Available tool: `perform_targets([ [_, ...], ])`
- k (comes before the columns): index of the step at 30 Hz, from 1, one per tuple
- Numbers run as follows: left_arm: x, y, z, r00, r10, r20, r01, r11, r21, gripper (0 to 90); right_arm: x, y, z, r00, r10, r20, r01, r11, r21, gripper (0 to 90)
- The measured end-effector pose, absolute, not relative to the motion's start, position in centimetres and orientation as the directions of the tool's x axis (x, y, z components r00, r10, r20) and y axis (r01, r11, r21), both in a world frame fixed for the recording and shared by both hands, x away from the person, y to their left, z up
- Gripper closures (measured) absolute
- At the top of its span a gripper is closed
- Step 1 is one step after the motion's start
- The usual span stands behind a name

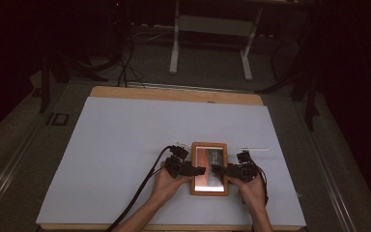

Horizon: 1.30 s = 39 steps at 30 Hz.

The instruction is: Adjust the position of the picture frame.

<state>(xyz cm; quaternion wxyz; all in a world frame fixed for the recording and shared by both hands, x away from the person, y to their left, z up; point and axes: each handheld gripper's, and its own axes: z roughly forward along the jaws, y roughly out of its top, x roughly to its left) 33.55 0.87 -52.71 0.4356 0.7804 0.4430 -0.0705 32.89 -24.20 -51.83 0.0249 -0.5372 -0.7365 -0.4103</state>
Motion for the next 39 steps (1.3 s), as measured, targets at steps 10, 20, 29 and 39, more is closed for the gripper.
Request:
perform_targets([
  [10,31.9,2.6,-50.5,0.594,0.643,-0.484,0.706,-0.127,0.697,55.5,31.8,-23.8,-49.3,-0.465,0.759,0.456,0.757,0.075,0.649,46.3],
  [20,31.3,5.0,-49.0,0.579,0.670,-0.465,0.684,-0.089,0.724,56.4,31.9,-21.6,-48.0,-0.520,0.731,0.443,0.728,0.107,0.678,46.8],
  [29,31.2,8.5,-48.5,0.540,0.688,-0.484,0.702,-0.051,0.710,57.3,32.7,-18.6,-47.9,-0.546,0.698,0.463,0.723,0.114,0.681,47.1],
  [39,32.2,12.1,-49.9,0.470,0.684,-0.558,0.758,0.013,0.653,56.8,33.7,-14.9,-48.9,-0.525,0.698,0.487,0.756,0.119,0.643,48.7],
])
